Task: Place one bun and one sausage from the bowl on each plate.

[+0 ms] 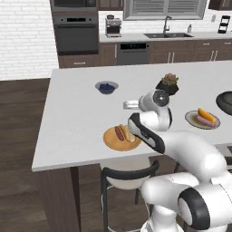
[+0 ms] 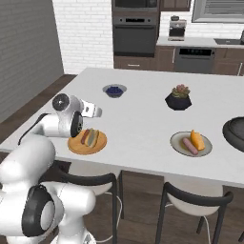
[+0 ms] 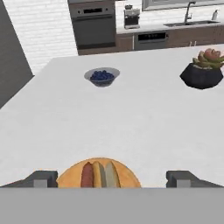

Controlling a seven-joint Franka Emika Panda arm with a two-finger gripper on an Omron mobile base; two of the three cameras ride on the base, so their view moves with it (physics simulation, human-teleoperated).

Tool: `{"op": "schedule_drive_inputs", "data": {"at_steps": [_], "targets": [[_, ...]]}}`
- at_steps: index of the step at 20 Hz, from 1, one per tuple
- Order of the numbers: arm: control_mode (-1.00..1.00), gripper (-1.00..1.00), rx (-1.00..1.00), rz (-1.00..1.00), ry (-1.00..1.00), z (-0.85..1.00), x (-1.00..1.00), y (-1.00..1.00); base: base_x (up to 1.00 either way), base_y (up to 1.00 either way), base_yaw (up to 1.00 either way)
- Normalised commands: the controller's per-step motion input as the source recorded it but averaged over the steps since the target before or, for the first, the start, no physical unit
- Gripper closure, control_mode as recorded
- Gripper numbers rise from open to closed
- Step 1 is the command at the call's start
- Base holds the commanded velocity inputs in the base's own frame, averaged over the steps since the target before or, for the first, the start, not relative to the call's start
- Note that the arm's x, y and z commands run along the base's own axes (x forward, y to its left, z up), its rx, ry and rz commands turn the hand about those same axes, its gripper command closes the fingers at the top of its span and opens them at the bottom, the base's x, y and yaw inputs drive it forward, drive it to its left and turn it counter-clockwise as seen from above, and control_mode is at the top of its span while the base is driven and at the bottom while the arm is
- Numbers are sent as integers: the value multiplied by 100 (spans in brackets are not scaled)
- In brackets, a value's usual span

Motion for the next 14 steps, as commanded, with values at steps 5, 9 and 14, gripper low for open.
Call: {"op": "schedule_drive_inputs", "data": {"at_steps": [5, 9, 14], "targets": [[-100, -100, 9, 0, -39, 100, -88, -18, 0, 0, 0], [-100, -100, 11, 6, -25, 75, -51, -34, 0, 0, 0], [-100, -100, -3, 1, -1, 5, -9, 7, 0, 0, 0]]}}
